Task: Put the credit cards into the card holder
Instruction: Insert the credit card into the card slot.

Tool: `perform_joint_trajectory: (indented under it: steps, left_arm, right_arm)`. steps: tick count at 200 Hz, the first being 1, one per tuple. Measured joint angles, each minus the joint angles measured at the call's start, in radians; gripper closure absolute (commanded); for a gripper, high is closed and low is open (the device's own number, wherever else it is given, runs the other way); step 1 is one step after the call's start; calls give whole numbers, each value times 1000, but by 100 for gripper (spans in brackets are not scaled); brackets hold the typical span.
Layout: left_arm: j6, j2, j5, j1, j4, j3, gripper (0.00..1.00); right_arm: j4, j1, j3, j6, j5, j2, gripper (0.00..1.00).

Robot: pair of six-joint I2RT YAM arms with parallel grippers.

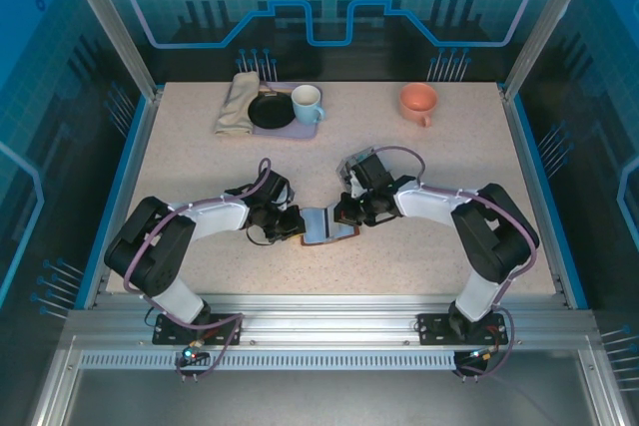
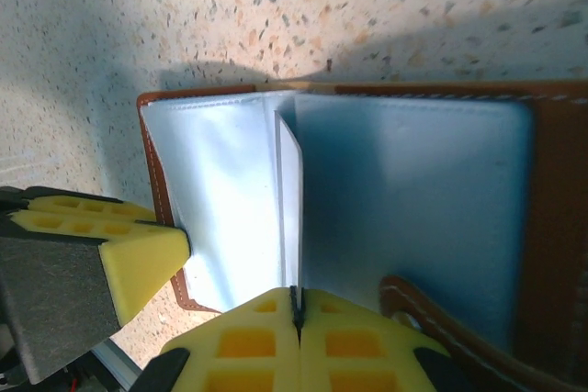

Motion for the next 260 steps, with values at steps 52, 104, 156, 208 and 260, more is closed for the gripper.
perform_joint_trajectory:
  steps: [52,104,156,208,260]
  left_arm:
    - [-2,0,-13,0,-10,0,79]
    - [-4,-1,-27,0,-20,0,70]
    - [-5,-11,-35,0,-34,3,88]
    - [-5,-11,-39,0,-45,10,90]
    - [-9,-11,-38,0,-45,10,80]
  right_arm:
    - [43,7,-4,21,-20,12,100]
    - [68,8,-17,33,-35,14,100]
    - [109,9,-29,55,-55,29,100]
    - [112,8,-31,53,-62,25,100]
    - [132,9,-34,56,-83,35,99]
